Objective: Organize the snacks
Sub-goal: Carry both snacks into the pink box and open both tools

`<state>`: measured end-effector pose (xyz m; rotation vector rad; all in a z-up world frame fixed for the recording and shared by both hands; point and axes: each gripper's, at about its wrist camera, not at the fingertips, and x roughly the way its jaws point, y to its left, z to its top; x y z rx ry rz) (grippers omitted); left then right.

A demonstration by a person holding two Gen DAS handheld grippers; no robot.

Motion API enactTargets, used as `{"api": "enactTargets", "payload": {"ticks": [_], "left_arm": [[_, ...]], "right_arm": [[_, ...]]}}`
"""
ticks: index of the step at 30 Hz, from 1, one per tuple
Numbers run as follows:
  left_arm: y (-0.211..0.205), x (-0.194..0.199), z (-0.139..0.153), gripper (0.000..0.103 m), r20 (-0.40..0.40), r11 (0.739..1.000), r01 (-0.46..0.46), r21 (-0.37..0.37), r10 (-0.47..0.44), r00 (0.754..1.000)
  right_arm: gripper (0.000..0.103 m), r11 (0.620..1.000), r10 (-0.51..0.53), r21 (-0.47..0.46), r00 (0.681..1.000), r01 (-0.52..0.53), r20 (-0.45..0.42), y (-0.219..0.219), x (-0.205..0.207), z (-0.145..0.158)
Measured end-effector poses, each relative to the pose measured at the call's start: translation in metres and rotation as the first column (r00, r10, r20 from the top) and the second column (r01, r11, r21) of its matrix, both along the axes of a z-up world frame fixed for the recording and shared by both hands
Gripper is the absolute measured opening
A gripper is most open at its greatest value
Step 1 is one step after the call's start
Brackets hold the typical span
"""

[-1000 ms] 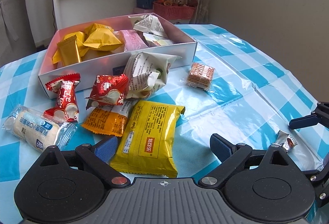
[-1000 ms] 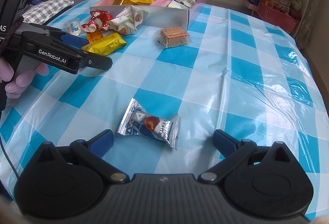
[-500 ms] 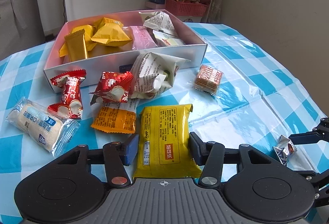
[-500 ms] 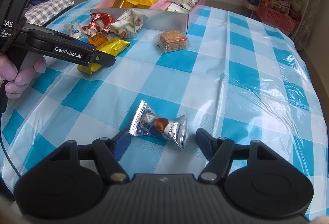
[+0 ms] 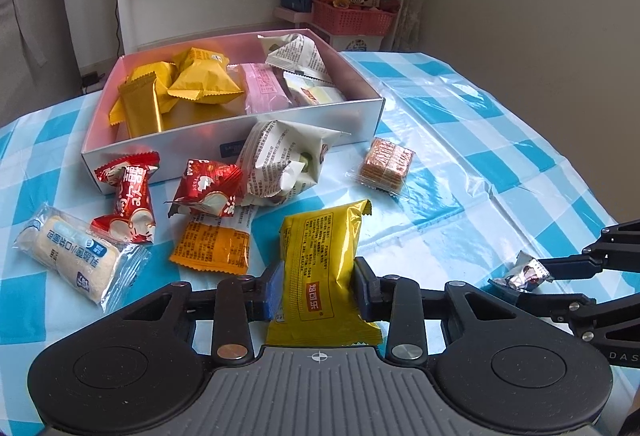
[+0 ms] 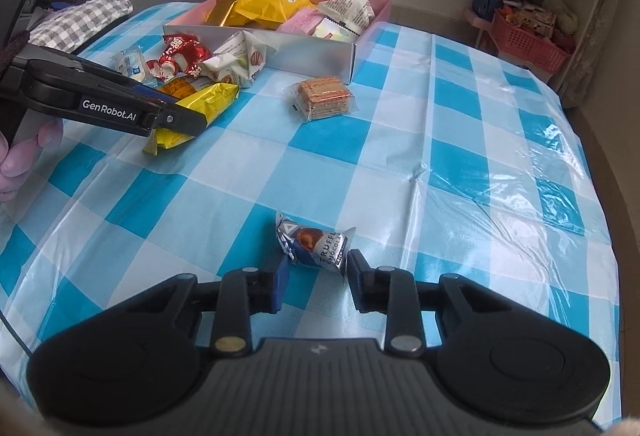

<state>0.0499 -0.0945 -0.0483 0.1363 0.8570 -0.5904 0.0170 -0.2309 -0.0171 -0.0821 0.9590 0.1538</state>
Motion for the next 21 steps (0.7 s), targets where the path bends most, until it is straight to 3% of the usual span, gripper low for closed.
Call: {"api": "enactTargets", "payload": {"ticks": [12,21], "left_arm": [[-0.005,-0.001,0.005,0.033,-0.027,0.999,0.010,0.030,-0.009,1.000],[-0.007,-0.004,0.014,0.033,-0.028,0.997,0.018,0.079,-0.016,0.999]], "right_arm": [[0.026,0.999,-0.034,0.014,0.999,0.034,0.004,-0.003,0.012,0.010],[0.026,0.997,-0.082,0.004,0.996,0.083,-0.044,0.001,0.026,0.015]]}}
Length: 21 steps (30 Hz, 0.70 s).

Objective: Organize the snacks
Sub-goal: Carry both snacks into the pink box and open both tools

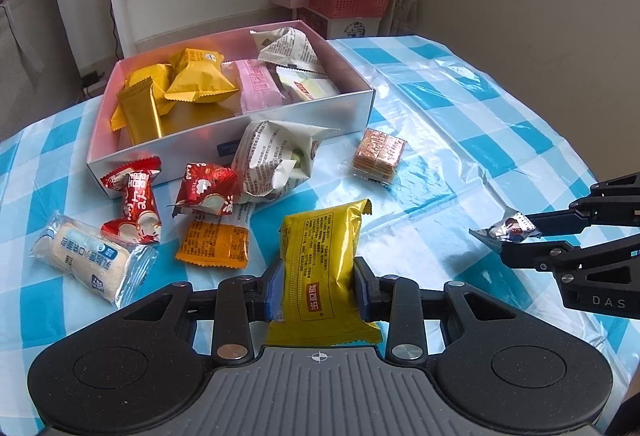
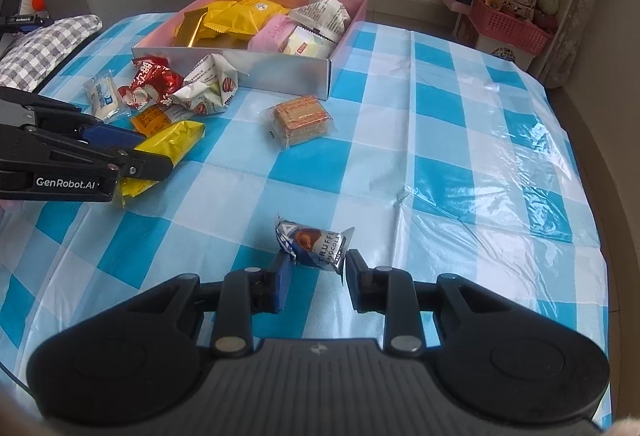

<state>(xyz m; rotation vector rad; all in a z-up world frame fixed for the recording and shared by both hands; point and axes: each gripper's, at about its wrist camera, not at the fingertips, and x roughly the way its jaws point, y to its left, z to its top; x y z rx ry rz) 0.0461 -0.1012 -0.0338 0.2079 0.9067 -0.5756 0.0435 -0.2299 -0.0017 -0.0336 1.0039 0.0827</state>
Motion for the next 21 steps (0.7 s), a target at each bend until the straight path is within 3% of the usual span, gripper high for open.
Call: {"api": "enactTargets", "payload": {"ticks": [21], "left_arm": [[0.023,0.013,0.030,0.032,0.005,0.996,-0.083,-0.042,0.083,0.997]], "right_arm": [[0.026,0.996,-0.039,0.080,0.998,0.035,0.055,0.030,0.045,0.027]]}}
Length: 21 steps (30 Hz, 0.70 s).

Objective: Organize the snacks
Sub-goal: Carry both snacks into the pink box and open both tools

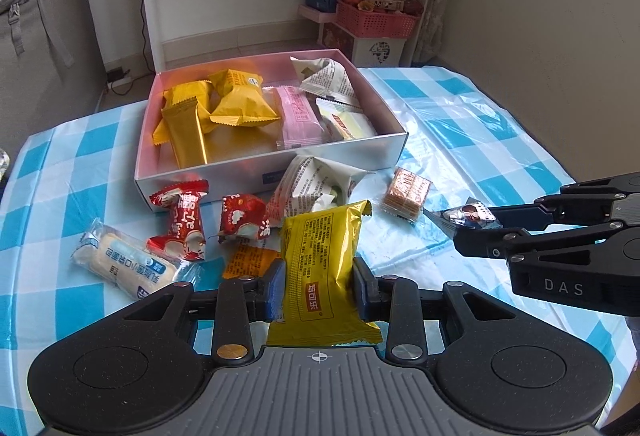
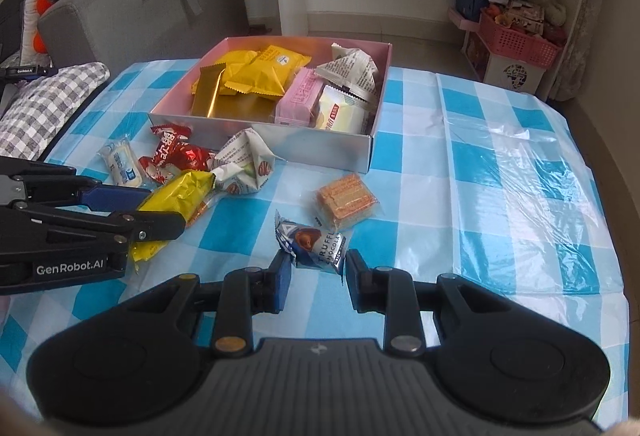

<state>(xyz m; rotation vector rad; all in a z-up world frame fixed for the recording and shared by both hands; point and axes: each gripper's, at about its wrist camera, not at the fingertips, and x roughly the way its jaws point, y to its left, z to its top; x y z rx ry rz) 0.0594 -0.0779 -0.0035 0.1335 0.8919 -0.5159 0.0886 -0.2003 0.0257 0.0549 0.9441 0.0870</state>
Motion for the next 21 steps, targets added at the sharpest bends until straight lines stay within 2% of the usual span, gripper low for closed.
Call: {"api": "enactTargets", "payload": {"ticks": [12,16,21], "left_arm": [[0.016,0.007,0.015,0.032,-0.016,0.997,-0.009,-0.078,0.008,1.000],[0.025,0.016,0.026,0.032,0.000,0.994,-0.039,-0.106,0.040,0.999],[0.030,0.042,0.034,0.032,0.023,0.991,-0.088,-0.097,0.091,0.996]], "right_arm": [[0.026,0.993,-0.075,0.095,0.997,0.071,0.037,-0.004,0.038,0.012],[0.026,0.989,-0.095,0.118,0.995,0.089,0.043,-0.007,0.049,0.012],[0.027,0.983,-0.108,0.158,0.991,0.095,0.075,-0.009,0.064,0.014]]}}
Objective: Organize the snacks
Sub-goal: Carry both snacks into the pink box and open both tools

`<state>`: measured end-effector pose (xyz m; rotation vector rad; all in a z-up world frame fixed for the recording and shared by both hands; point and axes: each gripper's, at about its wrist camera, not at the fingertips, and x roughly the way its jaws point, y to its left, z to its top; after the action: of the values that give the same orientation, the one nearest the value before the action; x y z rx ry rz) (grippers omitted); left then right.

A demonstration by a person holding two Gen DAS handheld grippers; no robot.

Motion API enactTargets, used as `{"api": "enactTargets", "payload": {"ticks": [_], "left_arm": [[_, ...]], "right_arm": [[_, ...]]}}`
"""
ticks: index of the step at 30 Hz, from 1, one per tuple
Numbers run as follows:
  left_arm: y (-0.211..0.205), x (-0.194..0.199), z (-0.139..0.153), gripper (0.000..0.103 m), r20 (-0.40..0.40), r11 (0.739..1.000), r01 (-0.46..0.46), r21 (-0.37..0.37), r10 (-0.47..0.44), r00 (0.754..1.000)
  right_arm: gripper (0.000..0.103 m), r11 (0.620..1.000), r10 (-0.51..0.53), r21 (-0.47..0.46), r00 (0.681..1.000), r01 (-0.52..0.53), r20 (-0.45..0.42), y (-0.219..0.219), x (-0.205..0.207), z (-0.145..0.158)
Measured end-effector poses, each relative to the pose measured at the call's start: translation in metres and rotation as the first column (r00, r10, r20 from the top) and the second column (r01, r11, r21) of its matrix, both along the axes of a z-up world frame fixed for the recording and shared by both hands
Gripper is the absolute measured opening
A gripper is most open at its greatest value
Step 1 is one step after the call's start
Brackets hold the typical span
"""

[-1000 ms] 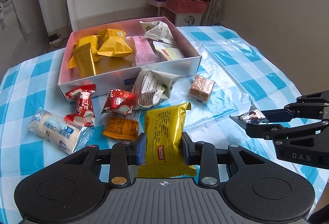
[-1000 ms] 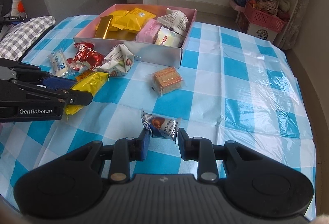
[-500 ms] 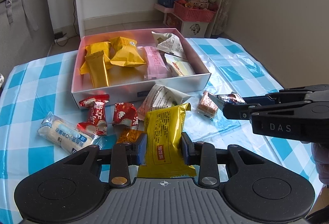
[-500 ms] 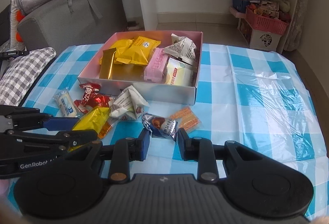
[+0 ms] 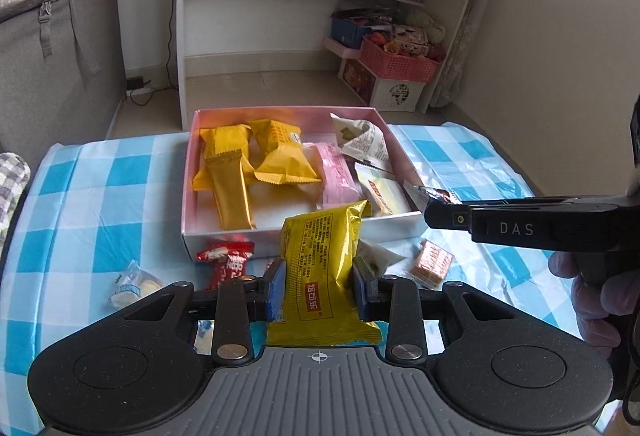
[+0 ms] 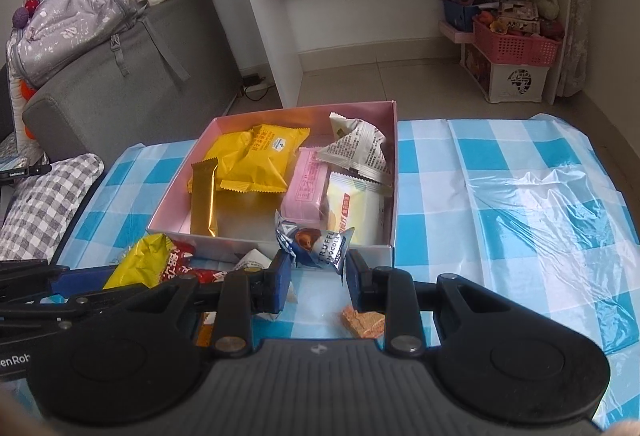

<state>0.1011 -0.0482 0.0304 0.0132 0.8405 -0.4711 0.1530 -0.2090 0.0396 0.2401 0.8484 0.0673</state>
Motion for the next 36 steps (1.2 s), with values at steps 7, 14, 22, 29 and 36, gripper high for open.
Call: {"api": "enactTargets", "payload": {"ticks": [7,14,22,29,36], "left_arm": [[-0.020,0.057,-0.007,0.032,0.008,0.997,-0.047,0.060,0.047,0.999],[-0.041,0.089,-0.025,0.032,0.002,0.994,-0.055,0.090,0.055,0.998],[-0.053,0.107,-0.040,0.031,0.017,0.994,-0.063,0.088,0.062,0.998],[-0.054,0.105,-0.044,0.033,0.055,0.995,-0.061,0.078,0.056,0.997],[-0.049,0.094,-0.041,0.057,0.066,0.994,-0.048,0.099,0.041,0.997]], "right_arm": [[0.027,0.998,-0.014,0.069,0.999,0.012,0.031,0.000,0.023,-0.007],[0.027,0.995,-0.041,0.091,0.998,0.037,0.042,-0.002,0.032,-0.017],[0.028,0.988,-0.093,0.126,0.995,0.088,0.034,-0.012,0.036,-0.028],[0.035,0.982,-0.110,0.160,0.993,0.103,0.035,-0.016,0.036,-0.030],[0.057,0.975,-0.147,0.175,0.988,0.139,0.035,-0.024,0.034,-0.027]]}}
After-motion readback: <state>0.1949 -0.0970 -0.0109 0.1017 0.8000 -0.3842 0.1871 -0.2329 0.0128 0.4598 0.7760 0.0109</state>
